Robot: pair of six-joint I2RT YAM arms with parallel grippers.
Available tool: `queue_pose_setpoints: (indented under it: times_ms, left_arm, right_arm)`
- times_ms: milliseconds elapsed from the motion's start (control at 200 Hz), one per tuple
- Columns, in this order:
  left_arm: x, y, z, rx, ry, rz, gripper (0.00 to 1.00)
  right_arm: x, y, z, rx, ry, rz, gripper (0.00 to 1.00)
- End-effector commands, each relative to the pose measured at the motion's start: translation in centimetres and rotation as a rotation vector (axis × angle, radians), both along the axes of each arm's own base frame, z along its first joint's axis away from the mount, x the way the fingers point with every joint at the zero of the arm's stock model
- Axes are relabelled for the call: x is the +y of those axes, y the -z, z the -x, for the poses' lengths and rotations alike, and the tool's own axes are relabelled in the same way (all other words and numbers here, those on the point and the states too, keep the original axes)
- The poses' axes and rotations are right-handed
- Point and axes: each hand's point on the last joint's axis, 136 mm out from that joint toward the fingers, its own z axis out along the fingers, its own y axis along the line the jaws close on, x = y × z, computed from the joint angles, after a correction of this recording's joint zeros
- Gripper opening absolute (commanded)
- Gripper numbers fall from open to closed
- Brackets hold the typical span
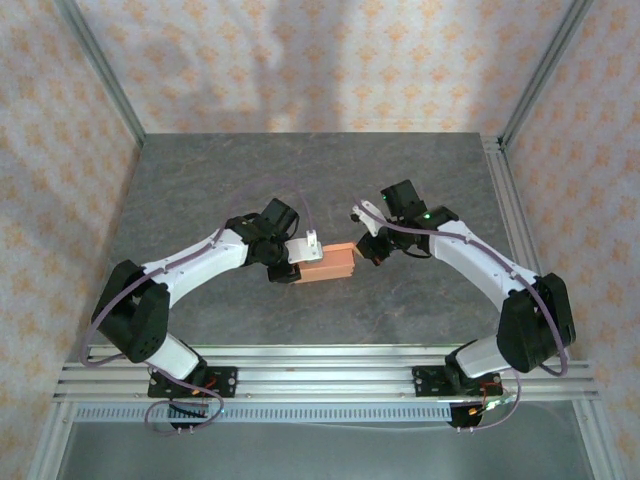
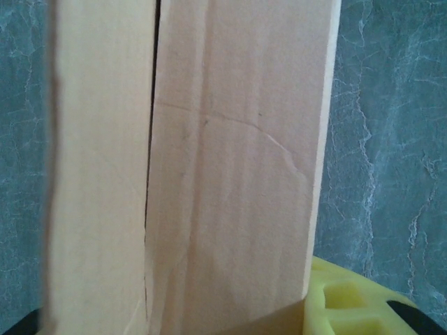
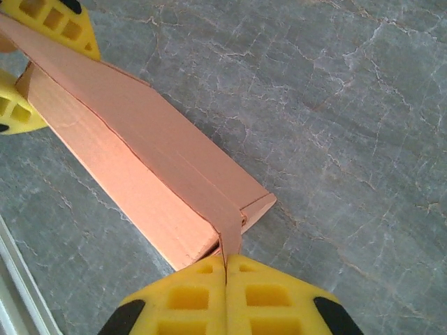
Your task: Fold the paper box
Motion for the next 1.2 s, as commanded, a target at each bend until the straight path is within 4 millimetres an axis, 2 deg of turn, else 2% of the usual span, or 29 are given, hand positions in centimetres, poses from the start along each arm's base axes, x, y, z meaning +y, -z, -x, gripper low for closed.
queue_pose_setpoints:
  times_ms: [0,120,235,491,676,1196]
  left_arm:
    - [0.7,0.5,0.1,0.019,-0.015,-0.032,0.36]
    - [0.7,0.2,-0.2,0.005,-0.035,-0.026,0.36]
    - [0.4,0.1,-0.3,0.003,-0.039,-0.021,0.36]
    - [0.1,0.1,-0.8,0.007,-0.062,-0.026,0.36]
    - [-0.1,0.1,-1.1,0.006,-0.068,-0.022,0.36]
    - [-1.0,0.3,-1.2,0.029,-0.067,-0.005,0.38]
  right_arm:
    - [0.1,-0.8,-0.2,-0.005,0.022,-0.002,0.0]
    - [-0.7,-0.9,-0.5,-0.011,0.127,0.003,0.0]
    - [-1.6,-1.5,-1.7,0.001,0.323,-0.014,0.0]
    - [-2.3,-2.5,-1.8,0.043,0.588,-0.073,0.0]
    - [-2.0,-2.3,-1.3,0.01,0.656,-0.096,0.0]
    - [-2.5,0.5,-1.1,-0.073,0.812,-0.09,0.0]
